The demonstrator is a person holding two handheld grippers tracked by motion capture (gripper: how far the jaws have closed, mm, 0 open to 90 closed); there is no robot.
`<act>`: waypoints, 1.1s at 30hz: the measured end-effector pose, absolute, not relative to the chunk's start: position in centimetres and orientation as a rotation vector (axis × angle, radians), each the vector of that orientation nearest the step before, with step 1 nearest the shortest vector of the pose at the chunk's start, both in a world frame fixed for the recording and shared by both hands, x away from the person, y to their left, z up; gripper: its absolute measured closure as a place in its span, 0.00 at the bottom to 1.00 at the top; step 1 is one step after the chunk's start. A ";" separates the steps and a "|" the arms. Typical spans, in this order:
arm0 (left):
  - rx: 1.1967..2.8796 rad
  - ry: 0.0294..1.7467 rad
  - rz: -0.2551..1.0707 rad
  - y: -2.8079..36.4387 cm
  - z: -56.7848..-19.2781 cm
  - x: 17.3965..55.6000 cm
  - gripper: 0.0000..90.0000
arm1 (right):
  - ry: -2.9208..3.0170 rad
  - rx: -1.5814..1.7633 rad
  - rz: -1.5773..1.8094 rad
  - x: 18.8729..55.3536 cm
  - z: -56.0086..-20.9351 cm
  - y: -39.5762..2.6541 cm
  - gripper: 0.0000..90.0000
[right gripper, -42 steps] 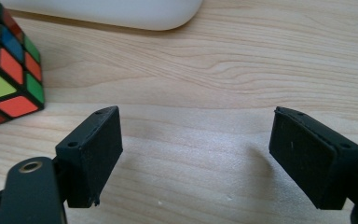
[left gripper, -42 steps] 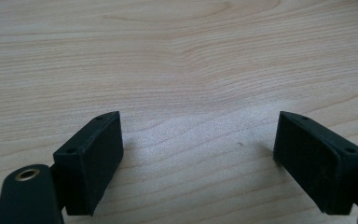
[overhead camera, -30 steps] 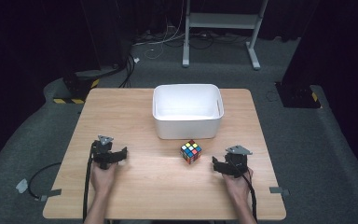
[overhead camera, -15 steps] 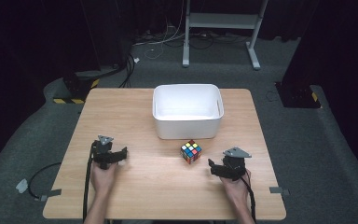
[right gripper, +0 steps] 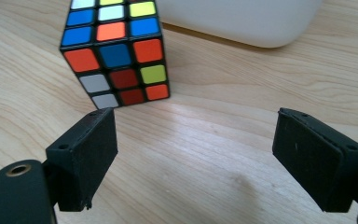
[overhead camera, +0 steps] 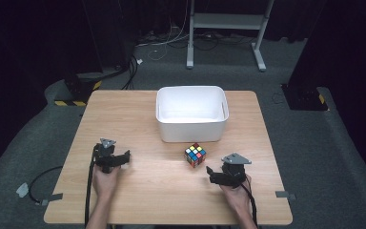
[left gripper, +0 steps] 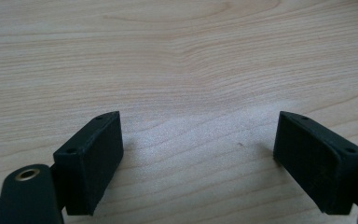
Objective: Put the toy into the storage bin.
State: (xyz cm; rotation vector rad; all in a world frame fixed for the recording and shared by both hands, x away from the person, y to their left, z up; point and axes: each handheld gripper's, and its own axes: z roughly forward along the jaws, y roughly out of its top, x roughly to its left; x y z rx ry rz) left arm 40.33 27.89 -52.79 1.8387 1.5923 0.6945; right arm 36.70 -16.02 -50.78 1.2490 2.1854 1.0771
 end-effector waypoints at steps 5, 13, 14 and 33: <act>1.838 1.592 0.694 27.9 -52.8 40.3 0.18 | 2.198 1.233 1.090 36.7 -50.6 -15.3 0.15; 1.836 1.594 0.694 27.9 -52.8 40.3 0.18 | 2.212 1.202 1.116 36.7 -50.2 -14.6 0.15; 1.836 1.594 0.694 27.9 -52.8 40.3 0.18 | 2.216 1.200 1.118 36.7 -50.1 -14.5 0.14; 1.836 1.594 0.694 27.9 -52.8 40.3 0.18 | 2.215 1.165 1.141 37.6 -49.5 -12.7 0.12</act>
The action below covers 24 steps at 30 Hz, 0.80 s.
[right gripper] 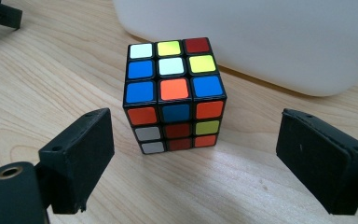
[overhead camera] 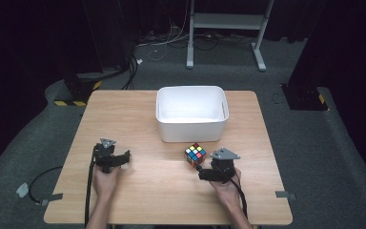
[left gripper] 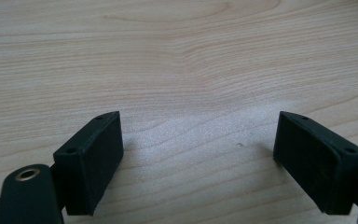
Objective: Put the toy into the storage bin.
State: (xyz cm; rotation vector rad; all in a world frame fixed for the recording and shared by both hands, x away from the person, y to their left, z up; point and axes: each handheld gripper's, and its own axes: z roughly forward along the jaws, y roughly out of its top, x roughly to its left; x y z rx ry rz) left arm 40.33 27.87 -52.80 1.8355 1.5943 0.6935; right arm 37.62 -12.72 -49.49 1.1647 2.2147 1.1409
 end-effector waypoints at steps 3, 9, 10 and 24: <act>1.836 1.594 0.694 27.9 -52.8 40.3 0.18 | 2.222 1.161 1.135 37.8 -49.5 -12.4 0.12; 1.836 1.594 0.694 27.9 -52.8 40.3 0.18 | 2.220 1.148 1.138 38.4 -49.2 -11.8 0.12; 1.836 1.594 0.694 27.9 -52.8 40.3 0.18 | 2.219 1.145 1.138 38.6 -49.1 -11.7 0.12; 1.838 1.592 0.693 27.9 -52.8 40.4 0.18 | 2.246 1.142 1.133 40.5 -49.2 -9.9 0.13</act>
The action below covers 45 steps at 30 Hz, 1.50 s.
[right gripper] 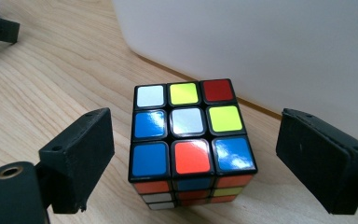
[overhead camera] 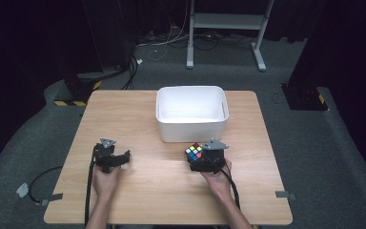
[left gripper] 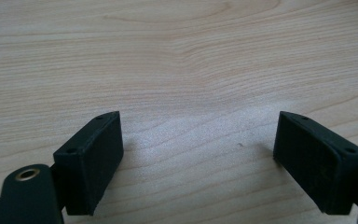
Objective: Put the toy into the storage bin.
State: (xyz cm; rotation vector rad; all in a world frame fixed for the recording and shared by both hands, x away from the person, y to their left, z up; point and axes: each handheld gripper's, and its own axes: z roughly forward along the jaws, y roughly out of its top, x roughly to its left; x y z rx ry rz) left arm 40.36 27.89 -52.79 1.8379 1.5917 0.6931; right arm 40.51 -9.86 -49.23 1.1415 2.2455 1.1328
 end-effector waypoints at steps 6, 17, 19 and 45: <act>1.836 1.593 0.693 27.9 -52.8 40.4 0.18 | 2.249 1.142 1.123 41.0 -49.6 -9.6 0.13; 1.836 1.593 0.692 27.9 -52.8 40.3 0.18 | 2.283 1.153 1.083 41.8 -50.8 -9.1 0.15; 1.835 1.594 0.692 27.9 -52.8 40.4 0.18 | 2.293 1.164 1.069 42.0 -51.0 -8.9 0.16; 1.838 1.592 0.692 27.9 -52.8 40.3 0.18 | 2.317 1.105 1.022 41.9 -51.9 -8.1 0.37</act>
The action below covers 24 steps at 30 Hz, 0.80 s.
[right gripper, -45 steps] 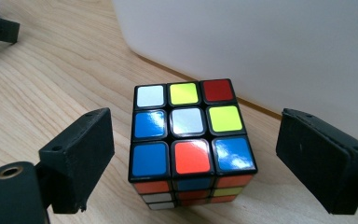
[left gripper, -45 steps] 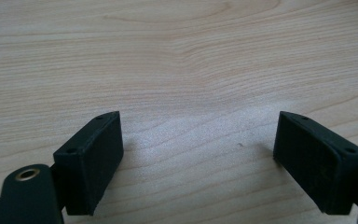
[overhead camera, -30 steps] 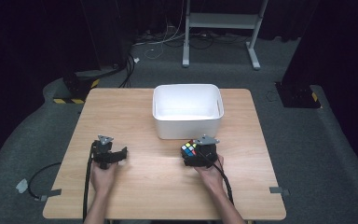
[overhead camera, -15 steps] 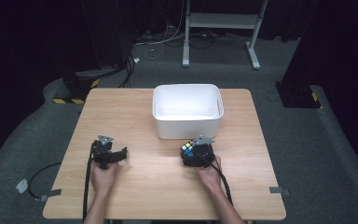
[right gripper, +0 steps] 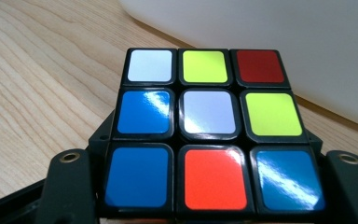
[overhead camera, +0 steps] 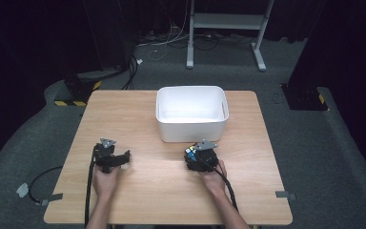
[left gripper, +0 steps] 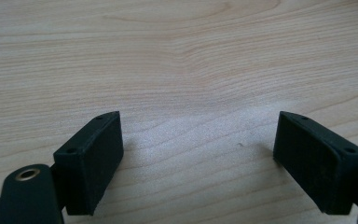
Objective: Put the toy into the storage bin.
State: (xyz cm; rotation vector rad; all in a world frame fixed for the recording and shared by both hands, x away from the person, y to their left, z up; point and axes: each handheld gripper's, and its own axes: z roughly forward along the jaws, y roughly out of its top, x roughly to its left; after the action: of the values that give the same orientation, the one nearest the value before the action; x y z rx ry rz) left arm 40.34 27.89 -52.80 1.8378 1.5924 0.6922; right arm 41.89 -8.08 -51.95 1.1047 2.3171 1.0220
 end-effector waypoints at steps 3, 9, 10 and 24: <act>1.838 1.593 0.692 27.9 -52.8 40.3 0.18 | 2.316 1.096 1.014 41.8 -51.9 -8.1 0.37; 1.839 1.596 0.694 27.9 -52.8 40.4 0.18 | 2.294 1.108 1.011 41.7 -51.9 -8.0 0.37; 1.838 1.596 0.694 27.9 -52.8 40.4 0.18 | 2.288 1.112 1.015 41.7 -52.0 -8.0 0.37; 1.837 1.597 0.695 27.9 -52.8 40.4 0.18 | 2.315 1.088 1.018 41.4 -51.6 -8.0 0.38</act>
State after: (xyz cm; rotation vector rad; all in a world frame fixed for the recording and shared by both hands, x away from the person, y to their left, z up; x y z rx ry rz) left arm 40.36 27.90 -52.77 1.8372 1.5965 0.6946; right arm 41.43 -7.98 -51.62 1.0875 2.3146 1.0176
